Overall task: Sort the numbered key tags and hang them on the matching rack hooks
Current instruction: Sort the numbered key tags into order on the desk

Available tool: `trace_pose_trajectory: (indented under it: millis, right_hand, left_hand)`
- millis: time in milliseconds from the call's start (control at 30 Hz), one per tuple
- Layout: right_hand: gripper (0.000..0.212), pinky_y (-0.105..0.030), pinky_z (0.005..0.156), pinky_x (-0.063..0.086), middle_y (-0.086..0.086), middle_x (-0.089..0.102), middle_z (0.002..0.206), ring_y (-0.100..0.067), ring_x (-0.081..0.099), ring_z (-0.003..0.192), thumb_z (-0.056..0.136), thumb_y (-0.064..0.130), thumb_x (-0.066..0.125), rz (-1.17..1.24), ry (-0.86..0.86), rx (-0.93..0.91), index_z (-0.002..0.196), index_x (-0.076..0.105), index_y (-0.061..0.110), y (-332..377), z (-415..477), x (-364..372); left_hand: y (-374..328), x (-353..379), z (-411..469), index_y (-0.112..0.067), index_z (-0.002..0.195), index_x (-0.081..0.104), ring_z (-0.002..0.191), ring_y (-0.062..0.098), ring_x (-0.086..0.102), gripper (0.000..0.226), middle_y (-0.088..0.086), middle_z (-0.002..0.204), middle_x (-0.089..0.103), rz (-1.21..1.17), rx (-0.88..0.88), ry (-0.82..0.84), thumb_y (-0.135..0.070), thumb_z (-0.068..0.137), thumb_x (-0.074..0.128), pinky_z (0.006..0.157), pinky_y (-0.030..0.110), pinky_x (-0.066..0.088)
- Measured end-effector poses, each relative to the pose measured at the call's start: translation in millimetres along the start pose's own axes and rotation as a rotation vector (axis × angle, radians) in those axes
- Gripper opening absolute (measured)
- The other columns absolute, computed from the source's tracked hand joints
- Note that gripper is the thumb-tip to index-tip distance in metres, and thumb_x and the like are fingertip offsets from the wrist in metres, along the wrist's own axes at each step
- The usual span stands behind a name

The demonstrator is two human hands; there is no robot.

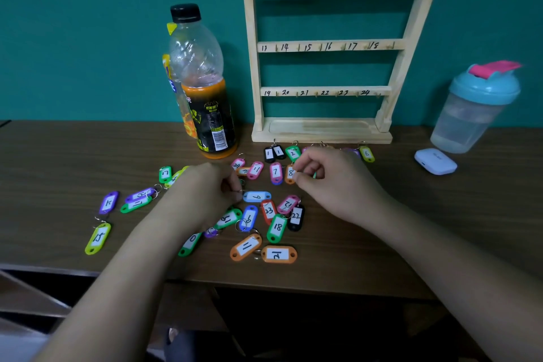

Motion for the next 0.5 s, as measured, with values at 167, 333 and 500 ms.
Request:
trace_pose_trajectory:
  millis: [167,333,500]
  right_hand:
    - [0.013,-0.012,0.075,0.047,0.017,0.067,0.096,0.001,0.062,0.094,0.094,0.029,0.078,0.040,0.036,-0.147,0.108,0.075,0.028,23,-5,7]
    - [0.028,-0.008,0.080,0.046,0.016,0.069,0.102,0.002,0.061,0.097,0.091,0.038,0.081,0.043,0.030,-0.217,0.115,0.074,0.025,37,-9,12]
    - [0.035,-0.012,0.078,0.048,0.015,0.072,0.101,0.001,0.064,0.094,0.085,0.041,0.087,0.126,0.023,-0.219,0.114,0.076,0.024,43,-12,13]
  left_hand:
    - [-2,-10,-5,-0.034,0.083,0.070,0.084,0.005,0.064,0.012,-0.017,0.089,0.069,-0.175,0.031,-0.047,-0.038,0.093,0.076,0.070,0.030,0.051]
    - [-17,-27,-13,-0.033,0.085,0.072,0.078,0.009,0.068,0.010,-0.012,0.083,0.073,-0.352,0.080,-0.124,-0.036,0.093,0.075,0.068,0.035,0.054]
    - [-30,-28,-18,-0.024,0.090,0.075,0.086,0.025,0.070,0.011,0.002,0.089,0.076,-0.578,0.100,-0.102,-0.034,0.093,0.077,0.076,0.042,0.055]
Point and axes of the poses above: each hand's wrist, its own z-axis towards the middle knuckle, its own x-axis out of the palm, y = z × x, the point moved 10 cm from there along z, towards the middle knuckle
